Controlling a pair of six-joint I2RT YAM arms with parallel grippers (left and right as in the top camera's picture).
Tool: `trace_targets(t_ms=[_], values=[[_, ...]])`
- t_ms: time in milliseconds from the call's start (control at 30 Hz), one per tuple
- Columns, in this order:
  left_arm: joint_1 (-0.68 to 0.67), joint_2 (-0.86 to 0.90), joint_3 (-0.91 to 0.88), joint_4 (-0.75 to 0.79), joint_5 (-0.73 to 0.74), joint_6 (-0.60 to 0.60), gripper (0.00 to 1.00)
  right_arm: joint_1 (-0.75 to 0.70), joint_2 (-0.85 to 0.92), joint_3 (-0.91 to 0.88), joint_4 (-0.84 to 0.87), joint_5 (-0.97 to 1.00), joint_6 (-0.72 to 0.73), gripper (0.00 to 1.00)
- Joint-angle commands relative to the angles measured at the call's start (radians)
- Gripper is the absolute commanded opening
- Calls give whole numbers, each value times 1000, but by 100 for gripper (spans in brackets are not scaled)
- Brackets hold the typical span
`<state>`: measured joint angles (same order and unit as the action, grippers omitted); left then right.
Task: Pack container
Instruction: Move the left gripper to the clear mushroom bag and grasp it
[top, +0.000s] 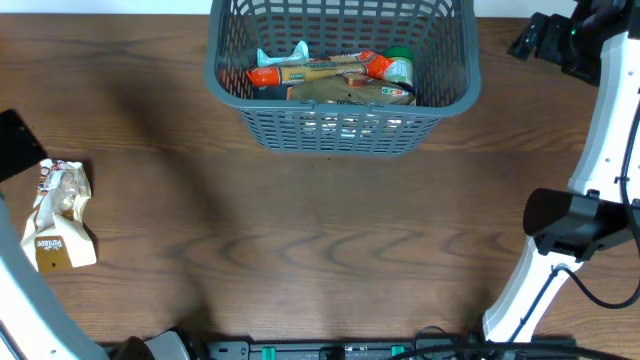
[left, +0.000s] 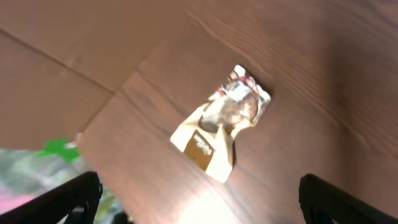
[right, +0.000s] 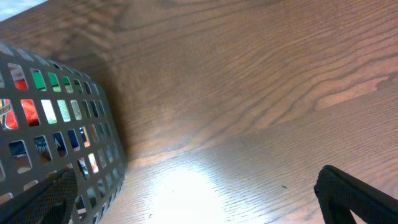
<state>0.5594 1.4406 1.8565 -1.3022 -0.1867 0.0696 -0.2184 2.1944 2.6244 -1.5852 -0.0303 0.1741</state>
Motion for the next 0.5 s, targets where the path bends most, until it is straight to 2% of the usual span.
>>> trace_targets(t_ms=[0, 233, 367, 467], values=[[85, 17, -125, 56, 227, 180, 99, 11, 0, -1, 0, -4, -15, 99], [141, 24, -451, 351, 235, 364, 99, 11, 0, -1, 0, -4, -15, 99], [143, 45, -587, 455, 235, 569, 98, 11, 0, -1, 0, -3, -15, 99], [154, 83, -633, 503, 237, 592, 98, 11, 0, -1, 0, -3, -15, 99]])
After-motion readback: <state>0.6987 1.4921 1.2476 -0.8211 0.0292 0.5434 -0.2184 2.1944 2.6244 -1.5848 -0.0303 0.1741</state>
